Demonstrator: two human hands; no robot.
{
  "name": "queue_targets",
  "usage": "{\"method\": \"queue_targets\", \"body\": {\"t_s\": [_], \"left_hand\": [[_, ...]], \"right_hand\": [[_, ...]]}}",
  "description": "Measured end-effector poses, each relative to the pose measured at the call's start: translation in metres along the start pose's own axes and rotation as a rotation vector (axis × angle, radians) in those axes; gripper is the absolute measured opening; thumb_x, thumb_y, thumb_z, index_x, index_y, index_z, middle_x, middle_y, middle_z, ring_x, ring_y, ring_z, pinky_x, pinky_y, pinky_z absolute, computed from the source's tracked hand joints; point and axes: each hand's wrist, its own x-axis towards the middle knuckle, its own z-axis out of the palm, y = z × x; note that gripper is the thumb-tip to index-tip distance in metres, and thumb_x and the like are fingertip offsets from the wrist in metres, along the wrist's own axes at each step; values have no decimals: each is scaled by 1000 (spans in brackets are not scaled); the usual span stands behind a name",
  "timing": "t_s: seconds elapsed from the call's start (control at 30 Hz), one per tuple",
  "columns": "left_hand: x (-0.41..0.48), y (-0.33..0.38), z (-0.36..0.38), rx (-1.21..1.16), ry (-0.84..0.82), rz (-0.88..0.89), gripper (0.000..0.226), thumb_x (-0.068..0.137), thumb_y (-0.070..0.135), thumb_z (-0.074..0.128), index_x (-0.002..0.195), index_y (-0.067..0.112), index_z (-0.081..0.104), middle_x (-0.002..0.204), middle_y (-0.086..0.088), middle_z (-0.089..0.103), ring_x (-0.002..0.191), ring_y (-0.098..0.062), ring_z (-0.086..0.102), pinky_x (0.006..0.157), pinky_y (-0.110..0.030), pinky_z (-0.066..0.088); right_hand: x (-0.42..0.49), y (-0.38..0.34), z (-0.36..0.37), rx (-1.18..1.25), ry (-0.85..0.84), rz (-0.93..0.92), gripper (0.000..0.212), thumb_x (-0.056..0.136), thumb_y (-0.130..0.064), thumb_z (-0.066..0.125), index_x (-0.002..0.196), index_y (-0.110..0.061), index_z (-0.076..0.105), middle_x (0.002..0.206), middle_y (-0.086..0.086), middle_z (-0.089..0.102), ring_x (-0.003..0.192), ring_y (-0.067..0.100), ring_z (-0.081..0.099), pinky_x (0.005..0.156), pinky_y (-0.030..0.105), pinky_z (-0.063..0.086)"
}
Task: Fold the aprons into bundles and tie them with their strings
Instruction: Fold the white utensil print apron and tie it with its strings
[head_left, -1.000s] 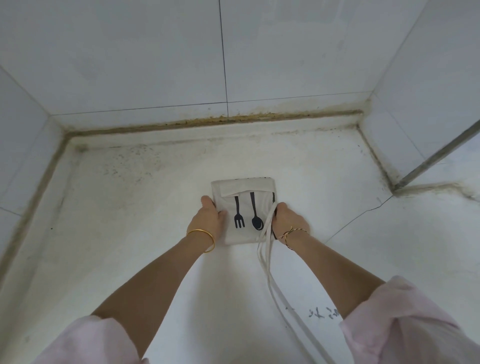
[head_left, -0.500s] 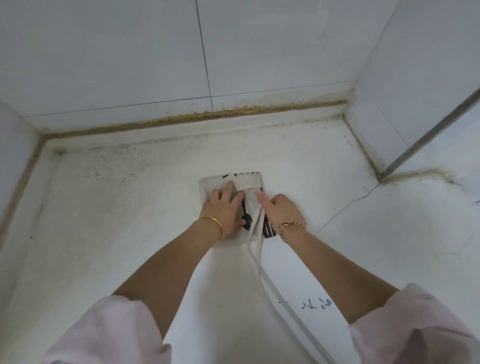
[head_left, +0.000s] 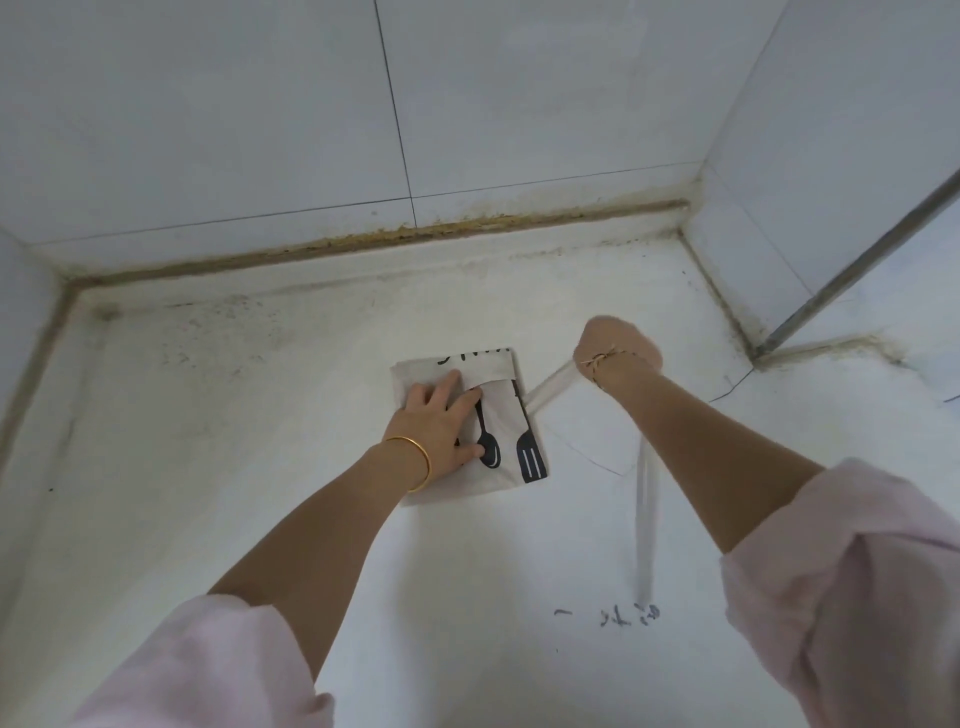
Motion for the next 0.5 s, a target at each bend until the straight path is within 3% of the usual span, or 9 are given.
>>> {"method": "queue_targets", "body": {"t_s": [0.07,0.17,0.23,0.3,0.33,0.4,0.43,0.5], "left_hand": [[0,-3,-2,-47,-11,20,69,91,52,46,148,36,12,157,6,2,134,-27,17,106,-36,32],[1,-16,-17,-317,147,67,52,95,25,48,143,31,32,145,-2,32,122,-28,41,99,-39,41],[6,-28,-27,-288,378,58,48,88,3,49,135,16,47,127,-12,47,106,-33,52,86,-45,49],[15,-40,-30,-175,512,54,44,83,-2,51,126,6,54,119,-17,54,101,-38,53,80,-49,50],[18,-42,-32,-130,470,43,43,86,3,50,129,7,52,125,-15,52,108,-38,50,86,-49,48],[25,-46,-32,-98,238,-19,47,96,18,43,142,13,35,145,-6,36,128,-31,35,101,-43,36],[27,-48,-30,-76,121,-42,50,98,24,41,145,16,28,148,-4,29,132,-28,30,102,-42,32],[31,-49,-29,-7,62,-35,53,96,29,45,145,17,27,145,-5,29,130,-28,30,101,-40,34]], "right_hand": [[1,0,-12,-272,170,-36,16,86,-11,45,96,-15,58,102,5,59,104,27,51,88,36,35],[11,-3,-23,-610,106,-131,33,83,-21,47,116,-15,50,121,9,49,120,29,37,102,49,28],[18,-12,-20,-491,10,-248,42,82,-23,50,123,-10,45,128,12,44,122,31,36,99,45,34],[20,-32,-7,-242,-90,-395,47,89,-25,48,132,-7,42,135,15,41,125,33,39,100,40,38],[18,-41,3,-172,-128,-454,49,92,-26,47,136,-6,39,139,16,40,127,33,39,103,41,37],[17,-57,26,-182,-165,-535,51,93,-27,47,139,-9,35,139,14,39,125,33,40,103,44,38],[17,-61,36,-235,-170,-546,50,93,-28,49,138,-10,35,137,13,40,123,32,41,101,44,40],[19,-64,49,-355,-142,-541,49,91,-33,54,131,-10,40,132,10,40,119,29,41,96,40,43]]}}
